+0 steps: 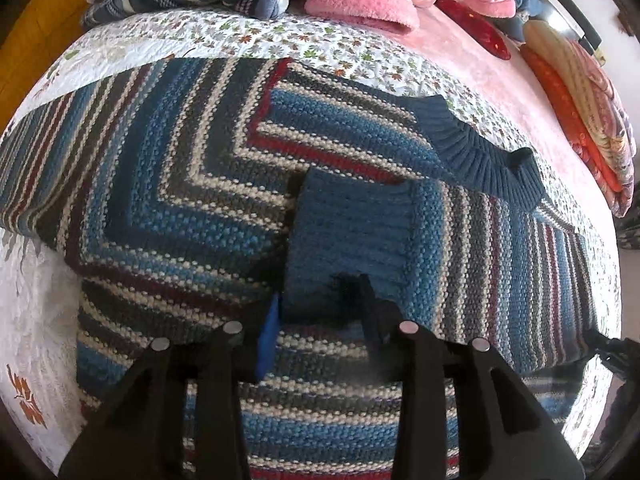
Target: Fold small clothes
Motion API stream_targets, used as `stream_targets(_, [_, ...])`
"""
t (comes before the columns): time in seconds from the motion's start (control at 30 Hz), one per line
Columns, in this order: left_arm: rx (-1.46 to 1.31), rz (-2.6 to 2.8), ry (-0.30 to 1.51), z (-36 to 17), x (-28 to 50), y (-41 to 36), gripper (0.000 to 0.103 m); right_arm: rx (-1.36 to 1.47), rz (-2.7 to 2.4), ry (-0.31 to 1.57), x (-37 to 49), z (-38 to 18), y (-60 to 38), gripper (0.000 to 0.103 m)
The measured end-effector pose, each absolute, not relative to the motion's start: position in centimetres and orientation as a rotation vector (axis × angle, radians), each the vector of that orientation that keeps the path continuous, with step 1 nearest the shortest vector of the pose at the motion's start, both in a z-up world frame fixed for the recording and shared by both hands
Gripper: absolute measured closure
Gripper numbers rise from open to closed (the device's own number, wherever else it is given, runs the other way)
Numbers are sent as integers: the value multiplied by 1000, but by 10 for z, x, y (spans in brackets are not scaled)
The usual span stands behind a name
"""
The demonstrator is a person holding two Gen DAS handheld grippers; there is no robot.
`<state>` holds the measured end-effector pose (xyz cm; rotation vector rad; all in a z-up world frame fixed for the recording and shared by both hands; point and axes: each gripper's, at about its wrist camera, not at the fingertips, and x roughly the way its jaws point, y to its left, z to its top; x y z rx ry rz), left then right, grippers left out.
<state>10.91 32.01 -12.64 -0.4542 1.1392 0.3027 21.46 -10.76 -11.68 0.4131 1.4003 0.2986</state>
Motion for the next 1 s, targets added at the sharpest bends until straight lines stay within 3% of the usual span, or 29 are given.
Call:
stream_targets(0.03, [-457, 303, 1136, -126, 110, 318, 64, 427, 284, 1382, 216, -110, -112, 96])
stream_targets(0.17, [-430, 306, 1138, -130, 117, 306, 55, 295, 210, 1376, 220, -100, -114, 97])
stream_targets(0.2, [-414, 310, 1138, -131, 118, 303, 53, 257, 189, 1381, 220, -101, -114, 103])
stream_targets(0.3, [-396, 312, 1143, -131, 118, 301, 52, 133, 137, 1393, 221, -106, -109, 103])
stream_targets(0.5, [-413, 345, 1064, -95, 106, 318, 52, 261, 290, 1342, 222, -91, -102, 89])
stream_targets(0.67, [-387, 233, 1021, -70, 102, 299, 50, 336, 426, 1386, 218, -100, -76, 88])
stream_targets(1.0, [-354, 203, 1190, -134, 110, 285, 50, 300, 355, 1483, 210, -137, -73, 89])
